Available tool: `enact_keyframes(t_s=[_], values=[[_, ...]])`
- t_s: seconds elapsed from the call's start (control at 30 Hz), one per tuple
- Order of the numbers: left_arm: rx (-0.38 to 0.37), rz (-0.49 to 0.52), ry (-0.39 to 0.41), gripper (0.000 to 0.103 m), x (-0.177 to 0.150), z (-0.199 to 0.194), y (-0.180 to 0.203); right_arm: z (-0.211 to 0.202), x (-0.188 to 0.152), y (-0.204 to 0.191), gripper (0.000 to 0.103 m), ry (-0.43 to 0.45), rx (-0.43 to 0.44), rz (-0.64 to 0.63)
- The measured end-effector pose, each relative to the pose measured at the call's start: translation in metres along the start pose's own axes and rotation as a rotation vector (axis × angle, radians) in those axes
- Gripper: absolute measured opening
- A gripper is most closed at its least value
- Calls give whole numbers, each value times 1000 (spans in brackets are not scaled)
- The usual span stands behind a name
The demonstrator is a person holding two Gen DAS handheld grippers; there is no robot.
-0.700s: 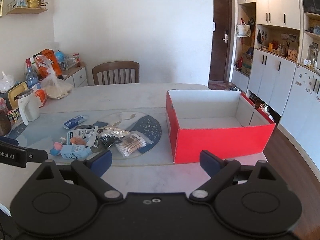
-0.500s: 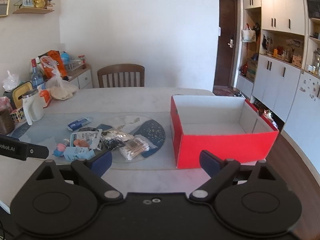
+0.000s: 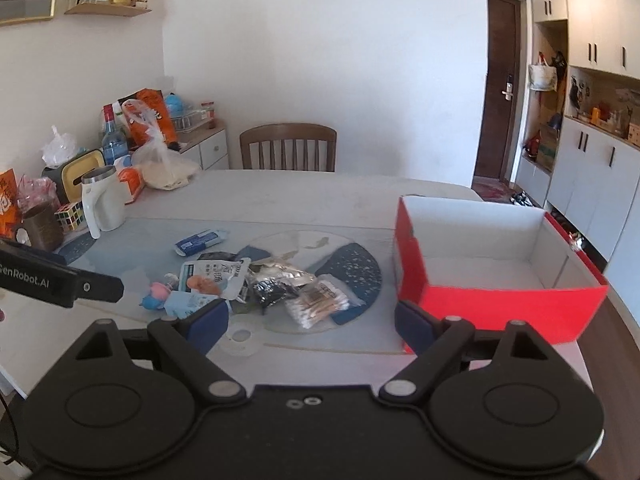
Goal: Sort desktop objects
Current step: 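Move the left gripper to the pig figurine while the right gripper approaches the tape roll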
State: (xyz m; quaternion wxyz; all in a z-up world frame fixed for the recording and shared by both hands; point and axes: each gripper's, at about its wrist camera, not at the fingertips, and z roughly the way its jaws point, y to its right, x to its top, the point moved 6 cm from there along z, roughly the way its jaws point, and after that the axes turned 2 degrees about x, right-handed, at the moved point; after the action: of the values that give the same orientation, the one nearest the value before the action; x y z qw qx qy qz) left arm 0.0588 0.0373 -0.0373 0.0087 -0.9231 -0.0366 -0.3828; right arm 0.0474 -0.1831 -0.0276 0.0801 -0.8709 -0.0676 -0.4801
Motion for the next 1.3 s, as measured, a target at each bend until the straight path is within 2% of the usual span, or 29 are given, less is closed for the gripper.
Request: enact_keyframes(t_s=[0.23,0.63,0.7,0.93,1.13,1.2,1.3], values=[[15,32,-14,103,1,35,-24,30,-7,-25,86,-39,21,-41],[54,6,-69,102,-7,97,-67,89,-30,-49,84,-135,10,-79],[59,6,-80,99,-9,104,-71,97,-32,-53,83,-149,8,-89],[58,37,-101,92,-15,124,-75,121,-38,-63,83,-188,11,-122],[28,63,-107,91,-17,138,-68,143,-45,-66,82,-223,8,-133],[23,82,-101,91,-17,141,-64,150,-49,-66,76,-239,5,-138],[4,88,-99,84,-16,146,-62,160,-53,-67,75,-256,2,-141]])
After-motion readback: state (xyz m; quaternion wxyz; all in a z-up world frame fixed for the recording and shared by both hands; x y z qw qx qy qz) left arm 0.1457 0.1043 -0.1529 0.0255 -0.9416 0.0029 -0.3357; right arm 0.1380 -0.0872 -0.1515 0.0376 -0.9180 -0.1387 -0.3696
